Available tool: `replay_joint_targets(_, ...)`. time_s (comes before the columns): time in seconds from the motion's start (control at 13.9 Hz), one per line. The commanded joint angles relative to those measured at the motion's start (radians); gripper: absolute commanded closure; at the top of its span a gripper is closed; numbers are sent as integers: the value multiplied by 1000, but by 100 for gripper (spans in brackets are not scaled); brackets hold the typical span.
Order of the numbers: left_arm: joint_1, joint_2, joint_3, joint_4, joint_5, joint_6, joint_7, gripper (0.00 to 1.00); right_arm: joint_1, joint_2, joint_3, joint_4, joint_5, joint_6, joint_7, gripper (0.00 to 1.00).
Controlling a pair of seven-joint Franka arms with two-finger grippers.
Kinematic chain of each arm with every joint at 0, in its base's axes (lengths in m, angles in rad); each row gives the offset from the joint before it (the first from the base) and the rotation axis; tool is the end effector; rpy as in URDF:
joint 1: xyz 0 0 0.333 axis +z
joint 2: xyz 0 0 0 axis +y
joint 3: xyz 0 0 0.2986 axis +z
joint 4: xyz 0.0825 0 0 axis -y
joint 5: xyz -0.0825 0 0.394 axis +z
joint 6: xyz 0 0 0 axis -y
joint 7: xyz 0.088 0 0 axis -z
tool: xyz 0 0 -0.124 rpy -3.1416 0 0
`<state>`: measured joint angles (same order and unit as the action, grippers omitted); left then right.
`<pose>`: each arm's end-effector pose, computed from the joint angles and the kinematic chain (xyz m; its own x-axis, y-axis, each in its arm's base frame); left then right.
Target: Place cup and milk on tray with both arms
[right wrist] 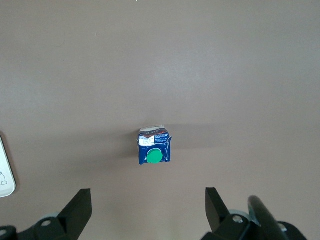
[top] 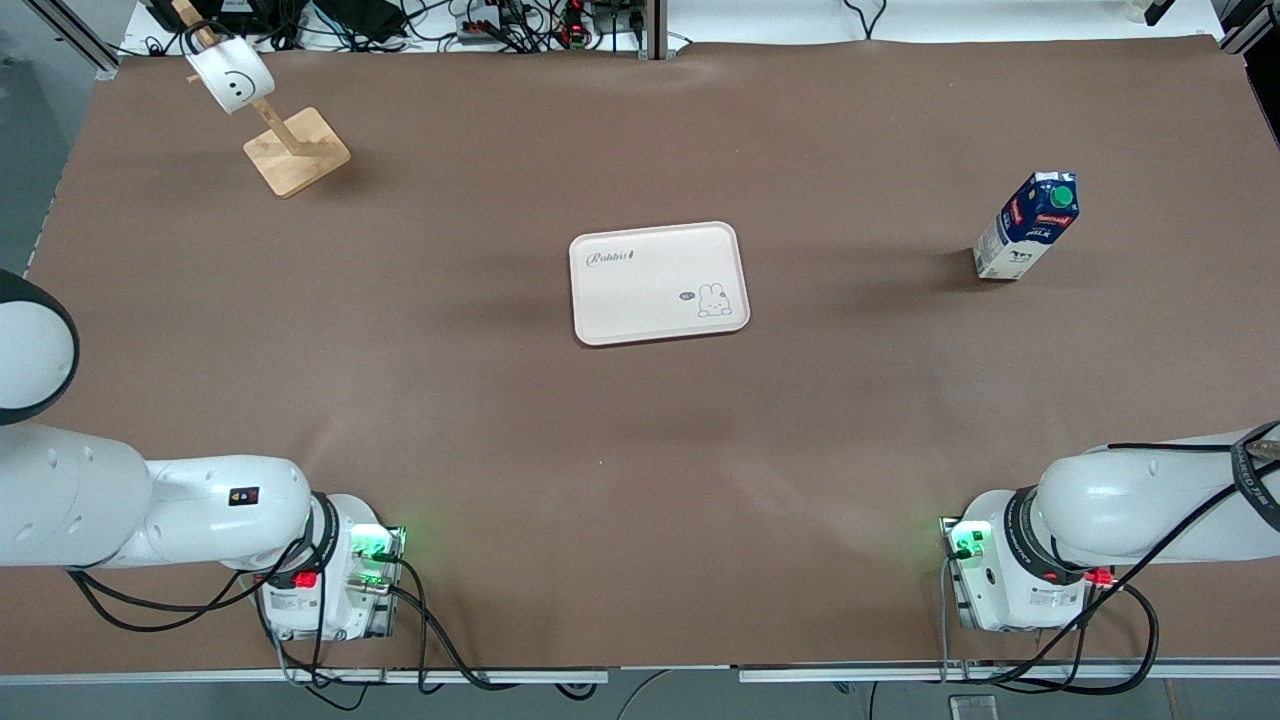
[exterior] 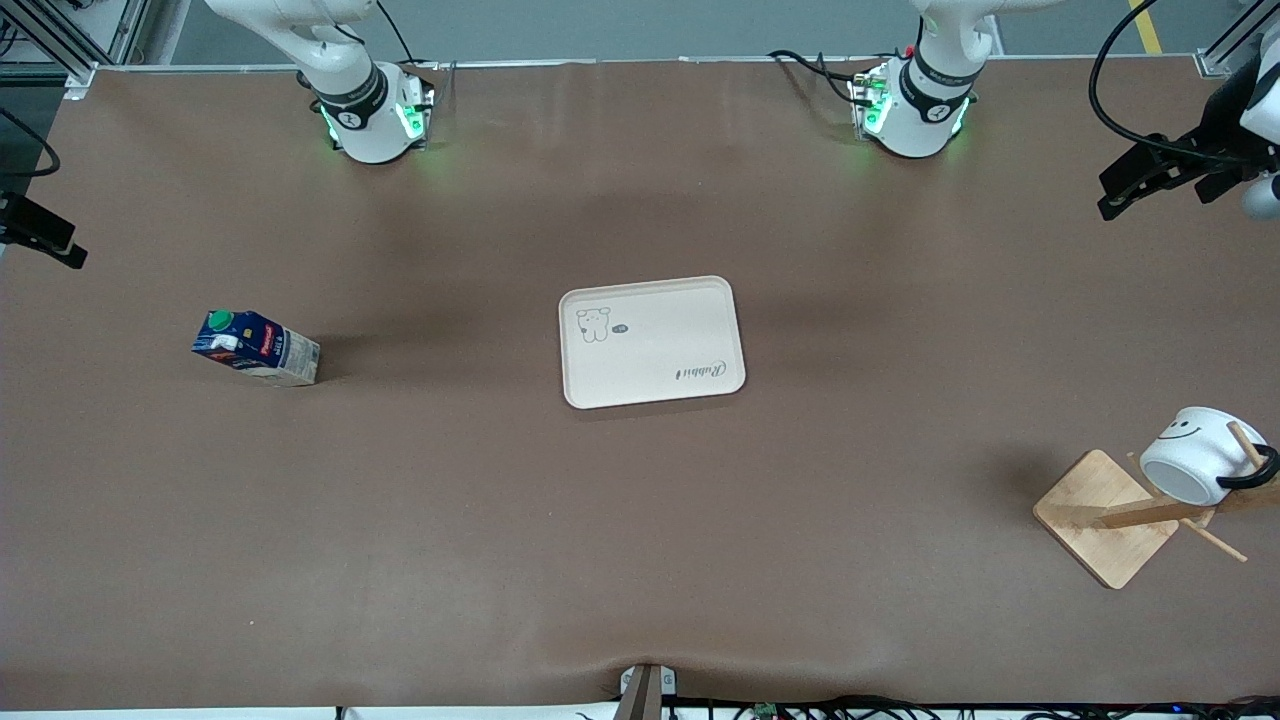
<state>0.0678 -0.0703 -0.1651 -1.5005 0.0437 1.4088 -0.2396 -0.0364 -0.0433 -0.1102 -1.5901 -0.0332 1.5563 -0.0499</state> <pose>0.5232 -0.0485 0.6474 0.9888 0.1491 -0.0085 0.1483 -0.9872 -0.0585 0.5440 -0.0858 0.6036 0.9953 -0.0970 0.0078 -0.0972 -0.9948 0.0289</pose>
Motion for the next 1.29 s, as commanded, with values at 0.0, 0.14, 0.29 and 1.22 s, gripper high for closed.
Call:
replay_joint_targets(0.0, 6, 3, -7, 22, 1, -24, -1, 0, -16, -1, 9, 1, 4, -1, -11, 0)
replay_joint_targets(0.14, 7, 12, -7, 22, 2, -22, -6, 0, -16, -3, 9, 1, 6, -2, -11, 0)
replay_joint_targets(0.29, 3, 55, -5, 41, 1, -21, -4, 0, -19, -1, 9, 1, 6, -2, -11, 0)
replay_joint_targets(1.22, 52, 129, -8, -327, 16, 582, -14, 0, -51, 0, 9, -4, 38, -10, -13, 0)
